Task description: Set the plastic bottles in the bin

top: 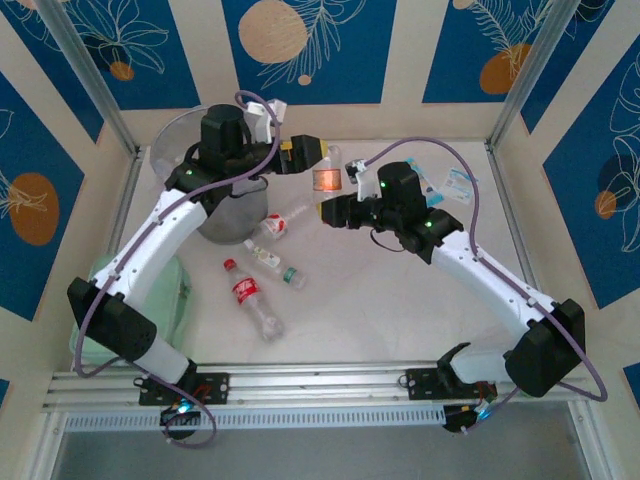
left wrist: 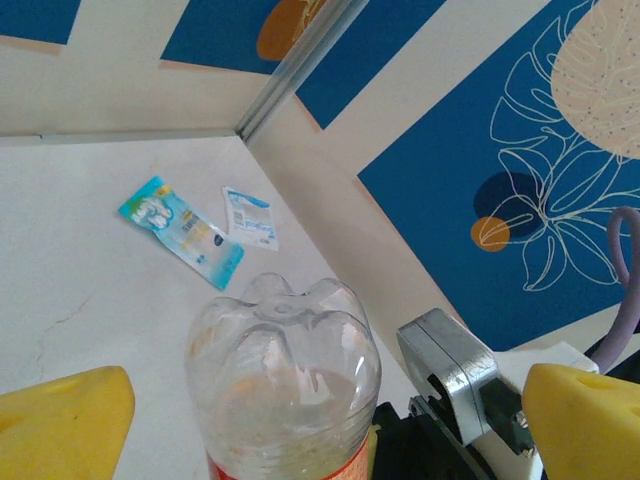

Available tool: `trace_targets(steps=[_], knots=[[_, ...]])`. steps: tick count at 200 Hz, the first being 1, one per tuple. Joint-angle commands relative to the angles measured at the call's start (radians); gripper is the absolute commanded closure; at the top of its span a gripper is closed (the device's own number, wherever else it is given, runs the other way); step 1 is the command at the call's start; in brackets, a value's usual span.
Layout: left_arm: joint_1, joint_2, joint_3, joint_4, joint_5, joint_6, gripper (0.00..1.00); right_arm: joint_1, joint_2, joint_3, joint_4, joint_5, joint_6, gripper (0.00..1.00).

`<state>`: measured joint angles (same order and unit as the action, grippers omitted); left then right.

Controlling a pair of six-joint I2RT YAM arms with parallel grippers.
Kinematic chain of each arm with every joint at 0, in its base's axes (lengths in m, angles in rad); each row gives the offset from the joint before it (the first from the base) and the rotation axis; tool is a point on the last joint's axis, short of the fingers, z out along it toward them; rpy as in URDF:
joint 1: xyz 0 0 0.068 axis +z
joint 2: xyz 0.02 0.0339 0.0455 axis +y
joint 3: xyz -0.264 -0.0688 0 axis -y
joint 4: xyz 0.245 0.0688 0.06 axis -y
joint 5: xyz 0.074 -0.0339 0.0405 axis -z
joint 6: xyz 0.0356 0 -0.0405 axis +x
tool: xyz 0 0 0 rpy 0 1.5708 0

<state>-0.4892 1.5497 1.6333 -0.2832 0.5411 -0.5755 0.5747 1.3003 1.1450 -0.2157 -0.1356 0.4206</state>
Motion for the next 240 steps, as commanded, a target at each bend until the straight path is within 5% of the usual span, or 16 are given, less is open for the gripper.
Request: trace_targets(steps=[1,49,90,148,163,200,240], knots=[[-0.015,-0.004,-0.018,0.032,-0.012,-0.003,0.01,0.000,-0.001,-0.003,0.053,-0.058,0.006,0.64],[-0.023,0.024,-0.044,0.084,0.000,-0.039,0.22,0.025,-0.009,-0.001,0.058,-0.066,-0.027,0.64],[-0.023,0.030,-0.044,0.084,0.008,-0.037,0.23,0.030,-0.010,0.001,0.059,-0.064,-0.038,0.64],[-0.023,0.036,-0.018,0.043,-0.009,-0.010,0.51,0.028,-0.001,0.007,0.046,-0.078,-0.041,0.62],[-0.022,0.043,-0.001,0.038,-0.005,-0.005,0.52,0.025,-0.002,0.009,0.038,-0.077,-0.043,0.52],[0.014,0.059,0.065,0.017,0.004,0.020,0.52,-0.010,-0.021,0.019,-0.032,-0.025,-0.040,0.04],[0.156,0.054,0.192,-0.035,-0.017,0.066,0.58,-0.100,-0.101,-0.034,-0.114,-0.001,-0.043,0.01]])
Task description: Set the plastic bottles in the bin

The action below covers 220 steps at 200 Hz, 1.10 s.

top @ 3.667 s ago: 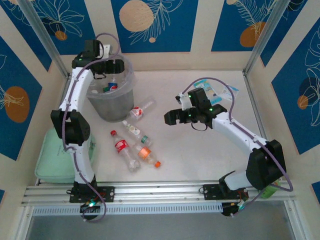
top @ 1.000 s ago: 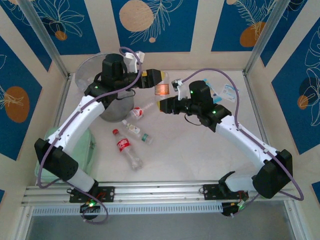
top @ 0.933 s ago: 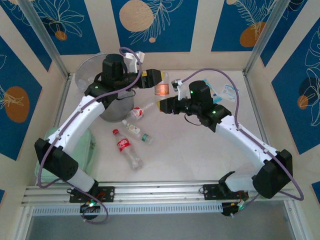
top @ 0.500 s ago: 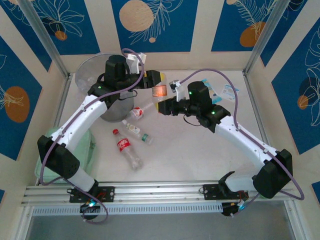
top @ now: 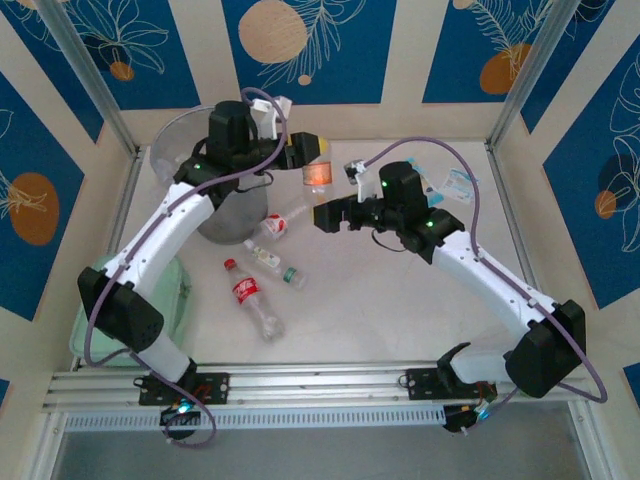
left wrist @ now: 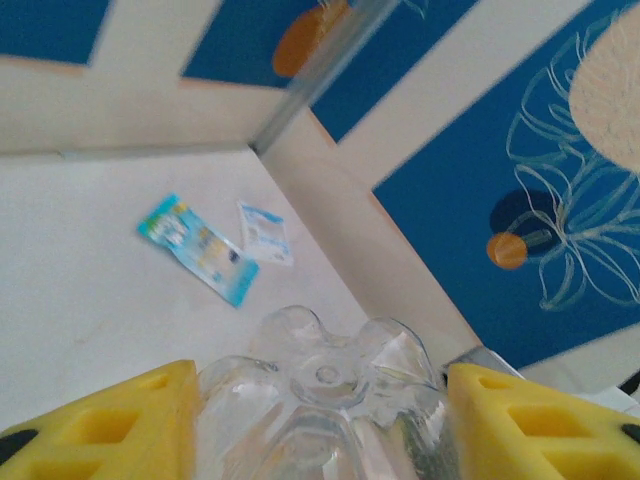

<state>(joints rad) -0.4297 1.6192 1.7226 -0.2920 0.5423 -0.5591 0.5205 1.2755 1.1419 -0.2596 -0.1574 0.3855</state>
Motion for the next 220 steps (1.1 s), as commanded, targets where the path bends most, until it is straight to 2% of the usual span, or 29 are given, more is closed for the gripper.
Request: trace_targets(steps=[1,16,40,61,81,108,123,147,195,220], knots=[[0.102,-0.016,0.106,-0.028,-0.020,0.050,0.58,-0.049,-0.078,-0.033,-0.072,0.021,-0.008,0.01],[0.180,-0.025,0.120,-0.008,-0.059,0.038,0.63,-0.081,-0.112,-0.066,-0.093,0.022,-0.007,0.01],[0.291,-0.041,0.089,0.071,-0.156,-0.015,0.75,-0.123,-0.156,-0.122,-0.105,0.018,0.018,0.01],[0.352,-0.029,0.087,0.080,-0.275,0.023,0.85,-0.141,-0.178,-0.153,-0.108,0.013,0.041,0.01],[0.390,0.041,0.134,0.059,-0.293,0.084,0.90,-0.147,-0.183,-0.158,-0.124,0.002,0.037,0.01],[0.394,0.162,0.248,-0.088,-0.253,0.203,1.00,-0.151,-0.182,-0.149,-0.154,0.004,0.011,0.01],[0.388,0.187,0.246,-0.148,-0.213,0.272,1.00,-0.152,-0.185,-0.149,-0.158,0.010,0.007,0.01],[0.373,0.198,0.210,-0.266,-0.255,0.363,1.00,-0.152,-0.197,-0.158,-0.133,0.002,0.009,0.00],[0.363,0.123,-0.086,-0.171,-0.226,0.371,1.00,-0.146,-0.161,-0.157,-0.115,-0.024,0.020,0.00],[0.364,0.126,-0.184,-0.134,-0.202,0.364,1.00,-0.132,-0.141,-0.153,-0.102,-0.018,0.025,0.00]])
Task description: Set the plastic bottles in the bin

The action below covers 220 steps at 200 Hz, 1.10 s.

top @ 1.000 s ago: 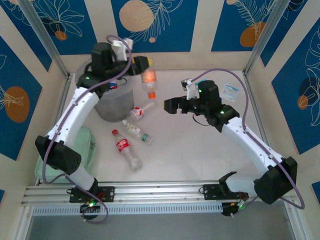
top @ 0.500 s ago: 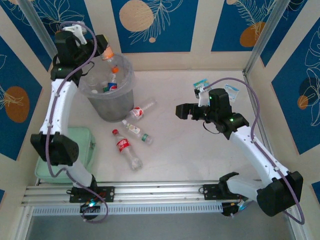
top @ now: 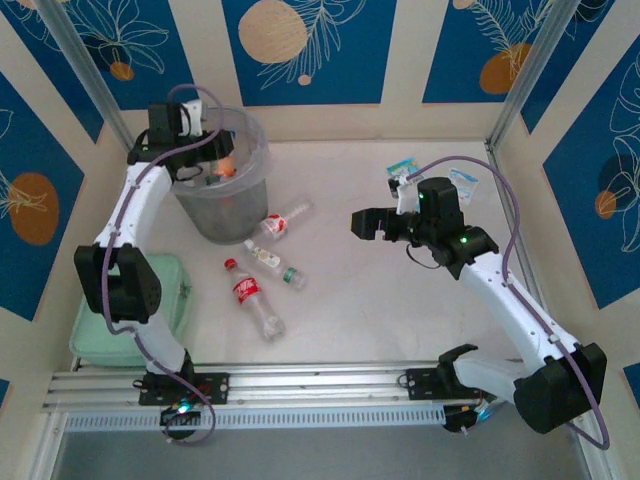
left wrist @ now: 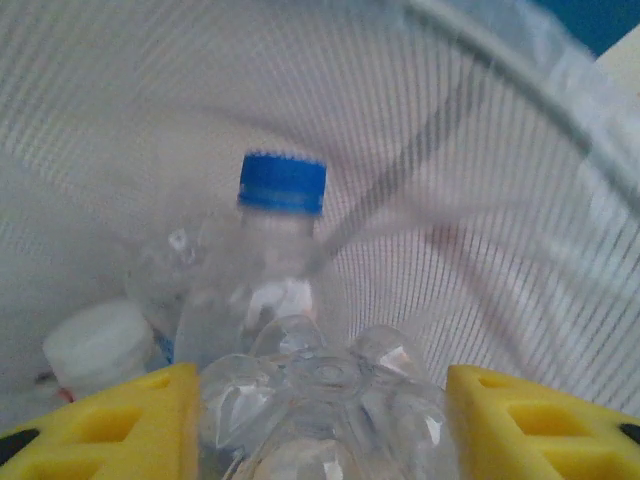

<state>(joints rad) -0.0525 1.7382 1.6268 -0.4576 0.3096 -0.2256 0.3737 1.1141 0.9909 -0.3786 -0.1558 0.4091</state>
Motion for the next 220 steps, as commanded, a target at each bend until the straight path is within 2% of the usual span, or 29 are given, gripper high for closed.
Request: trace_targets(steps=[1,24,65,101,116,148,172,204,220], knots=[[-0.014,0.007,-0.091,0.034,0.031,0.031,1.00,0.015,0.021,-0.001,0.017,-0.019,0.001,0.00],[-0.017,0.016,-0.143,0.072,0.046,0.037,0.98,0.031,0.040,0.007,-0.005,0.011,-0.007,0.00],[-0.018,0.021,-0.100,0.043,0.058,0.062,0.46,0.053,0.095,0.038,-0.080,0.051,-0.026,0.00],[-0.018,-0.016,0.040,-0.061,0.015,0.109,0.19,0.077,0.121,0.049,-0.098,0.058,-0.042,0.00],[-0.020,-0.044,0.104,-0.112,-0.009,0.124,0.01,0.080,0.128,0.054,-0.100,0.061,-0.048,0.00],[-0.022,-0.163,0.172,-0.154,-0.070,0.107,0.00,0.079,0.140,0.054,-0.082,0.075,-0.066,0.00],[-0.043,-0.253,0.226,-0.245,-0.143,0.092,0.00,0.073,0.154,0.057,-0.049,0.078,-0.079,0.00],[-0.172,-0.382,0.219,-0.402,-0.303,0.096,0.00,0.051,0.178,0.064,0.006,0.106,-0.074,0.00],[-0.262,-0.471,0.146,-0.469,-0.408,0.036,0.00,0.034,0.175,0.057,0.057,0.117,-0.050,0.00]])
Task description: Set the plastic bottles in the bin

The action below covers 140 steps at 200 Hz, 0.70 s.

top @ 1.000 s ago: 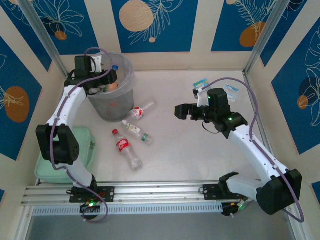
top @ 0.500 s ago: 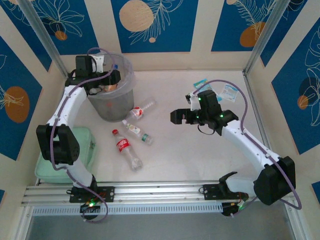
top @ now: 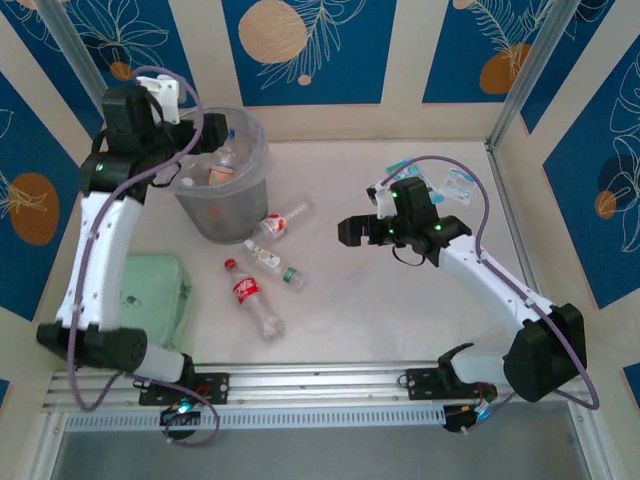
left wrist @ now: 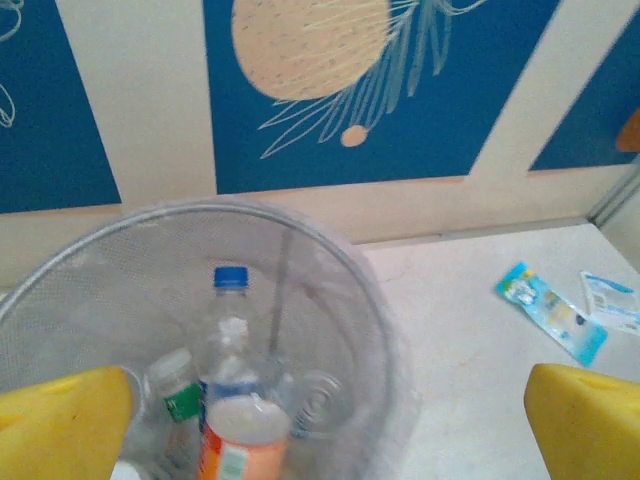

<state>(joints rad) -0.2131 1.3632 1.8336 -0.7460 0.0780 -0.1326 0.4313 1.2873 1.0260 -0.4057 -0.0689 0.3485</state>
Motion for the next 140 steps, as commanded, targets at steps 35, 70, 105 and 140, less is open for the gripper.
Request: trace_targets(steps=[35,70,105,140], knots=[[-0.219,-0.357,-0.418,-0.246,-0.310,-0.324,0.02,-0.058,0.026,0.039,0.126,0.044,0.046,0.00],[-0.233,-0.529,-0.847,-0.053,-0.162,-0.674,0.04,-0.061,0.053,0.060,0.095,0.061,0.063,0.01],[-0.248,-0.504,-1.174,0.255,-0.016,-0.933,0.04,-0.061,0.015,0.034,0.060,0.099,0.074,0.01],[-0.249,-0.332,-1.252,0.330,-0.001,-0.945,0.04,-0.078,-0.042,-0.013,0.018,0.140,0.089,0.01]])
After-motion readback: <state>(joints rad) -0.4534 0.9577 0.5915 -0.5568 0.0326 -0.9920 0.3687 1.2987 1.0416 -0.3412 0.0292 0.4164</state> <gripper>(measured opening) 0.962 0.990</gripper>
